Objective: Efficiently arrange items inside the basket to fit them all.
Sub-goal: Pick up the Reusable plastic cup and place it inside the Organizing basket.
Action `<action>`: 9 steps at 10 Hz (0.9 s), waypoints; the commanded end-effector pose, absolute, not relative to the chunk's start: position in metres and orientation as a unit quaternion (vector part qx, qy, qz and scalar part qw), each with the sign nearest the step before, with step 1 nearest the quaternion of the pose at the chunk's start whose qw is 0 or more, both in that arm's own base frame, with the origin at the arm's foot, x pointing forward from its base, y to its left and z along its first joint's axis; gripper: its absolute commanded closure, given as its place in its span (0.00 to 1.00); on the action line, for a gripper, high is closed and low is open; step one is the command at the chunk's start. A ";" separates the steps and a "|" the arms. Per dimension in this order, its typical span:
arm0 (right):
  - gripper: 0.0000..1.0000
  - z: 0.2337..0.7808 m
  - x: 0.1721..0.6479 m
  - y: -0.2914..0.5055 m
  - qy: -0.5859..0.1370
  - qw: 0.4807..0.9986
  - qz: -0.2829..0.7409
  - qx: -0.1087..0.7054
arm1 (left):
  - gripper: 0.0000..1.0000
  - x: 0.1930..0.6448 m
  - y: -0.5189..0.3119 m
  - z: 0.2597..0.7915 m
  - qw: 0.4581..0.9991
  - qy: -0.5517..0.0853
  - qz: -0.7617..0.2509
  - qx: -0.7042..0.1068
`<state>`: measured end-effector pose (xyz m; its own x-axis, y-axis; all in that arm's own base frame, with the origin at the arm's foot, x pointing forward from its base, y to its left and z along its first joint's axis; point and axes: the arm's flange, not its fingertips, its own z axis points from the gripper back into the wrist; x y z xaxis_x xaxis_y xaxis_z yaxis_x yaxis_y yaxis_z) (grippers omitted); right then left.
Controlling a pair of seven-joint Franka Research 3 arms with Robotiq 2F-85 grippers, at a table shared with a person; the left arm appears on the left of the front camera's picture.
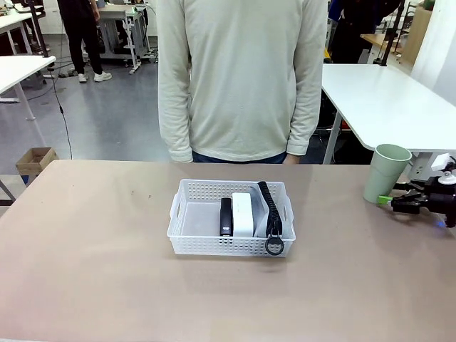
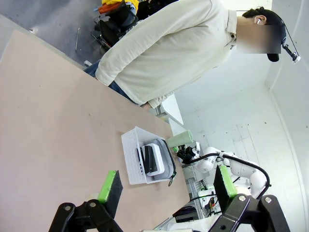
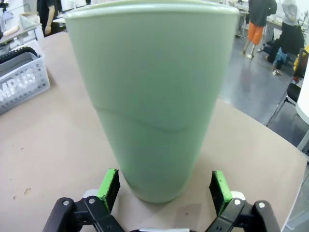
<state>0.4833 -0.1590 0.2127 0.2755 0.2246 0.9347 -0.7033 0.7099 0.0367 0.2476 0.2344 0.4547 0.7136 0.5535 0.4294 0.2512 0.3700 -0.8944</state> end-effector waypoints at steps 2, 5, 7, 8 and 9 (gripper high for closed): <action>0.00 0.206 0.486 -0.148 -0.536 0.744 0.317 0.242 | 0.00 0.247 0.232 0.454 0.736 -0.376 0.093 -0.555; 0.00 0.211 0.494 -0.137 -0.562 0.726 0.315 0.241 | 0.00 0.247 0.232 0.454 0.736 -0.376 0.093 -0.555; 0.00 0.219 0.496 -0.135 -0.575 0.713 0.309 0.256 | 0.00 0.247 0.232 0.454 0.736 -0.376 0.093 -0.555; 0.00 0.219 0.493 -0.134 -0.577 0.709 0.308 0.264 | 0.00 0.247 0.232 0.454 0.736 -0.376 0.093 -0.555; 0.00 0.221 0.490 -0.132 -0.582 0.705 0.310 0.261 | 0.00 0.247 0.232 0.454 0.736 -0.376 0.093 -0.555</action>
